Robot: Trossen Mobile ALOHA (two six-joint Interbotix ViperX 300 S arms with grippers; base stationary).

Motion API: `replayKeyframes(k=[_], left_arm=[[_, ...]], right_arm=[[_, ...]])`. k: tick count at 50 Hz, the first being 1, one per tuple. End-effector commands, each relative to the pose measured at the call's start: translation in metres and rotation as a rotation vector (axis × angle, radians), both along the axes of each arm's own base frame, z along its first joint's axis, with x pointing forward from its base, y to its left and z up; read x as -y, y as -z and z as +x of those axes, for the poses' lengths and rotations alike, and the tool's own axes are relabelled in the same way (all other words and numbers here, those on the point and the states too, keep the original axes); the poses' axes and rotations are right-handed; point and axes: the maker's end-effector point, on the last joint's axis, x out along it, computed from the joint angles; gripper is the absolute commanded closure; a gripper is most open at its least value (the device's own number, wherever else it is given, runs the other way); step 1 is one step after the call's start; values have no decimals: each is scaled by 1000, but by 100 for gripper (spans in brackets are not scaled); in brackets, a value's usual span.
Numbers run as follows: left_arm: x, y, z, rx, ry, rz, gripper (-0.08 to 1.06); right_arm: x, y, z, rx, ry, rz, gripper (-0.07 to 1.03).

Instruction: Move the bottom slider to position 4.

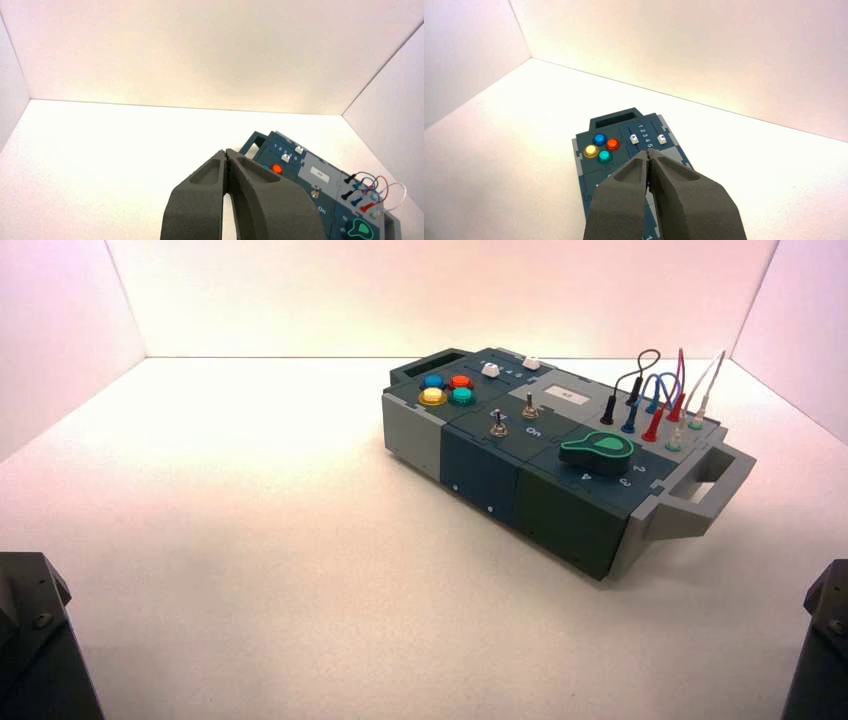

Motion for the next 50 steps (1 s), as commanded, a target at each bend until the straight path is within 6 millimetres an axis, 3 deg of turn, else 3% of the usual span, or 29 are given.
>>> replayKeyframes(k=[1, 17, 27, 36, 50], left_arm=[[2, -11, 3, 15, 6, -2, 101], [2, -9, 8, 4, 4, 4, 101], [13, -8, 35, -35, 24, 23, 101], [49, 2, 85, -110, 96, 60, 101], [132, 33, 161, -237, 250, 162, 101]], right_arm=[[0, -6, 4, 9, 13, 14, 98], [1, -4, 4, 7, 15, 12, 98], [-1, -2, 3, -2, 11, 25, 98], [-4, 2, 6, -22, 8, 20, 98], [-6, 2, 8, -25, 7, 22, 98]])
